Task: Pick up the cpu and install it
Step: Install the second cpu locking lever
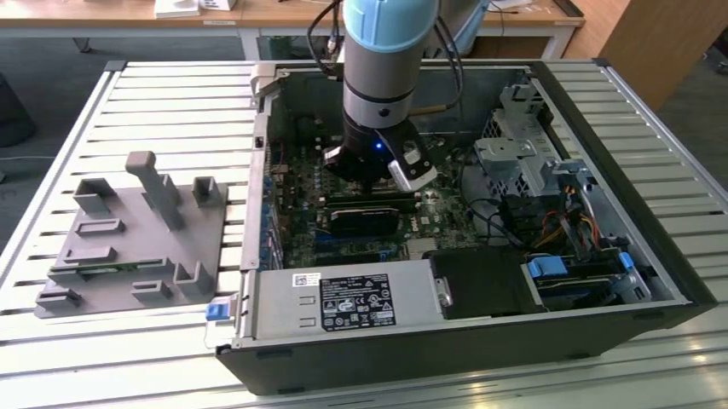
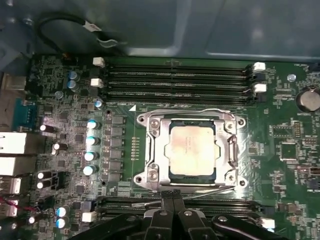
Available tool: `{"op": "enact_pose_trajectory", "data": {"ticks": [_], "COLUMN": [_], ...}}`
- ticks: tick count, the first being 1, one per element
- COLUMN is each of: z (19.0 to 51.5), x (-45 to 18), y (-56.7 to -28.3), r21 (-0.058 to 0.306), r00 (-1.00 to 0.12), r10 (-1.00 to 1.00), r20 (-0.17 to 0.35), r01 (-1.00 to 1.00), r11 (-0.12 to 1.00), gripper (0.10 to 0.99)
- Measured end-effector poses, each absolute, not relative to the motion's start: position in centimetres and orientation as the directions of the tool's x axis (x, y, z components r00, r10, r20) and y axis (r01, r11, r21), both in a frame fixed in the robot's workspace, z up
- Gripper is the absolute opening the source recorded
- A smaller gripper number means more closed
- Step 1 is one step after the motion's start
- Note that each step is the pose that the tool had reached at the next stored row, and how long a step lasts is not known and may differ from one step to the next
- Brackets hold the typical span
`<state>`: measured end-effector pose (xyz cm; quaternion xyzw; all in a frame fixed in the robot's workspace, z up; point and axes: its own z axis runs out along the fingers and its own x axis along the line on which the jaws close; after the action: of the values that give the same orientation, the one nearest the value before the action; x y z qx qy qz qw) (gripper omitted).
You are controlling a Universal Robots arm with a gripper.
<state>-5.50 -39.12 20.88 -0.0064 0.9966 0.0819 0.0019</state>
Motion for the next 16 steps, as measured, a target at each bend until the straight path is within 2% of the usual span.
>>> {"op": "enact_pose_trajectory", "data": {"ticks": [8,14,16], "z": [20.6,20.4,20.2], "x": [-6.9,-7.0,-7.1], "y": [-40.0,-40.3,-40.5], "r21": [0.192,0.245,0.249], "r00": [-1.0,-1.0,-1.0], "r10": [-0.012,-0.012,-0.012], "r20": [-0.005,-0.006,-0.007], "r01": [-0.013,-0.013,-0.013], "r11": [0.981,0.97,0.968], "gripper": [0.106,0.106,0.106]}}
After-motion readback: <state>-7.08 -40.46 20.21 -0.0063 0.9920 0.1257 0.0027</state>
